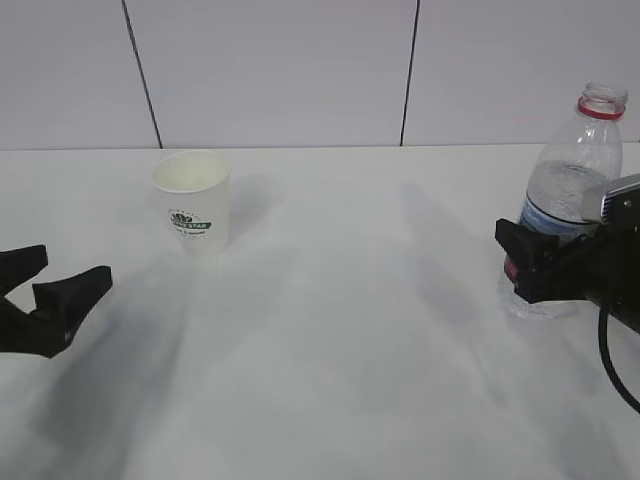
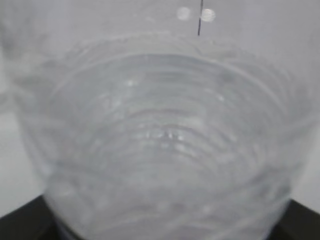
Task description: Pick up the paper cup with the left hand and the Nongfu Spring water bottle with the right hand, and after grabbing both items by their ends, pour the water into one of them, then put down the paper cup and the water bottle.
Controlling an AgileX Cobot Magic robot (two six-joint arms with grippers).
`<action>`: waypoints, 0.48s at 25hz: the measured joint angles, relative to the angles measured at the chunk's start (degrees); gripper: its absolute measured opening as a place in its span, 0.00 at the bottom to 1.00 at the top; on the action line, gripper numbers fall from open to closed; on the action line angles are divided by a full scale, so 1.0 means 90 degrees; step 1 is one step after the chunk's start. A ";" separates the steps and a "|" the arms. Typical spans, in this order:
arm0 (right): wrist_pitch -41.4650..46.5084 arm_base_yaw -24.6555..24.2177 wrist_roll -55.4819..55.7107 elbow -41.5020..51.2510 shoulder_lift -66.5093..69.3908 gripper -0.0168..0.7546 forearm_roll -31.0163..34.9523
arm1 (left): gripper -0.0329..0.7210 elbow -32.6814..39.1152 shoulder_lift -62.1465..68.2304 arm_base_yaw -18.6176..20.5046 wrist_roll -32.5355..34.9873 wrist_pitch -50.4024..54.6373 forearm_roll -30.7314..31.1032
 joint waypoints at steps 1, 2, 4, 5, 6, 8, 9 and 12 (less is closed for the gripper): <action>0.0000 0.0000 0.0000 0.0000 0.0000 0.70 0.0000 | 0.91 -0.0111 0.0081 0.0000 -0.0211 0.0000 0.0092; 0.0000 0.0000 0.0000 0.0000 0.0000 0.70 0.0000 | 0.91 -0.0253 0.0166 0.0000 -0.0340 0.0000 0.0239; 0.0000 0.0000 0.0000 0.0000 0.0000 0.70 0.0000 | 0.91 -0.0499 0.0393 0.0000 -0.0483 0.0000 0.0590; 0.0000 0.0000 0.0000 0.0000 0.0000 0.70 0.0000 | 0.91 -0.0620 0.0479 0.0000 -0.0532 0.0000 0.0730; 0.0000 0.0000 0.0000 0.0000 0.0000 0.70 0.0000 | 0.91 -0.0739 0.0570 0.0000 -0.0552 0.0000 0.0858; 0.0000 0.0000 0.0000 0.0000 0.0000 0.70 -0.0022 | 0.91 -0.0949 0.0702 0.0000 -0.0611 0.0000 0.1039; 0.0000 0.0000 0.0000 0.0000 0.0000 0.70 -0.0031 | 0.91 -0.1063 0.0743 0.0011 -0.0624 0.0026 0.1126; 0.0000 0.0000 0.0000 0.0000 0.0000 0.70 -0.0038 | 0.91 -0.1354 0.0820 0.0163 -0.0778 0.0261 0.1460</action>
